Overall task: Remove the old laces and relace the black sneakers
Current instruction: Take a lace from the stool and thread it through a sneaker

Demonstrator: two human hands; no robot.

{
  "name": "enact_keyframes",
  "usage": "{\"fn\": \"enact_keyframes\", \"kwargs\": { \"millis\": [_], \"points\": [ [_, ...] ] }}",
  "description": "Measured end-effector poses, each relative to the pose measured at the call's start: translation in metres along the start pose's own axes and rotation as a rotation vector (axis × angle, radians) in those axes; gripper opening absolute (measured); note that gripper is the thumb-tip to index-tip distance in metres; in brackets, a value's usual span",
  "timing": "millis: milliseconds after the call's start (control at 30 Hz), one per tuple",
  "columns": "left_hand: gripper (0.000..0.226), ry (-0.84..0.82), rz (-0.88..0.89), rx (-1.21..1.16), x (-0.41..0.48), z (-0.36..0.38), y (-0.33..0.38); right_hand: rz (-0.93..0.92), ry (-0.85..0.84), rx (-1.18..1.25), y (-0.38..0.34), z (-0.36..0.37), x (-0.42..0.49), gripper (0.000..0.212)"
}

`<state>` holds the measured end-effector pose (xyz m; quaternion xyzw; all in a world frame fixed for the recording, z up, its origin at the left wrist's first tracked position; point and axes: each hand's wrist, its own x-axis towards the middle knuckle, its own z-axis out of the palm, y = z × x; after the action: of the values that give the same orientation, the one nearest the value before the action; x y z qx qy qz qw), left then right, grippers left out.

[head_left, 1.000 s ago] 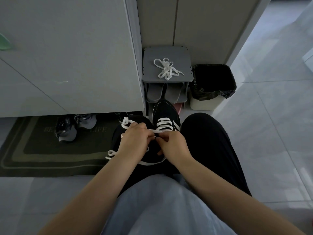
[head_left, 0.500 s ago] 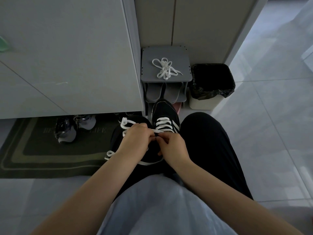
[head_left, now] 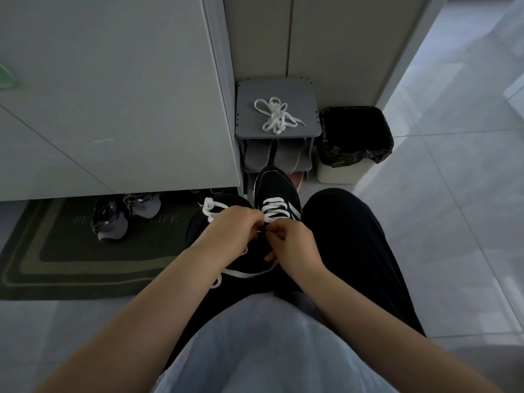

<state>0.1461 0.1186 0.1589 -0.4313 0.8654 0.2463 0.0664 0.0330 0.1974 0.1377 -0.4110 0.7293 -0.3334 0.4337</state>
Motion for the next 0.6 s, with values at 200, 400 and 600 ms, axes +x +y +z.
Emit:
{"fn": "enact_keyframes", "kwargs": {
  "millis": [200, 400, 600],
  "points": [
    [0.020, 0.143, 0.035, -0.095, -0.007, 0.010, -0.006, -0.024, 0.005, -0.043, -0.003, -0.004, -0.002, 0.013],
    [0.020, 0.305, 0.103, -0.125, -0.003, 0.001, -0.010, -0.023, 0.140, 0.170, -0.010, -0.049, 0.000, 0.018],
    [0.018, 0.099, 0.003, 0.200, 0.016, -0.015, -0.010, -0.187, 0.146, 0.886, -0.028, -0.125, -0.014, 0.028]
  ]
}}
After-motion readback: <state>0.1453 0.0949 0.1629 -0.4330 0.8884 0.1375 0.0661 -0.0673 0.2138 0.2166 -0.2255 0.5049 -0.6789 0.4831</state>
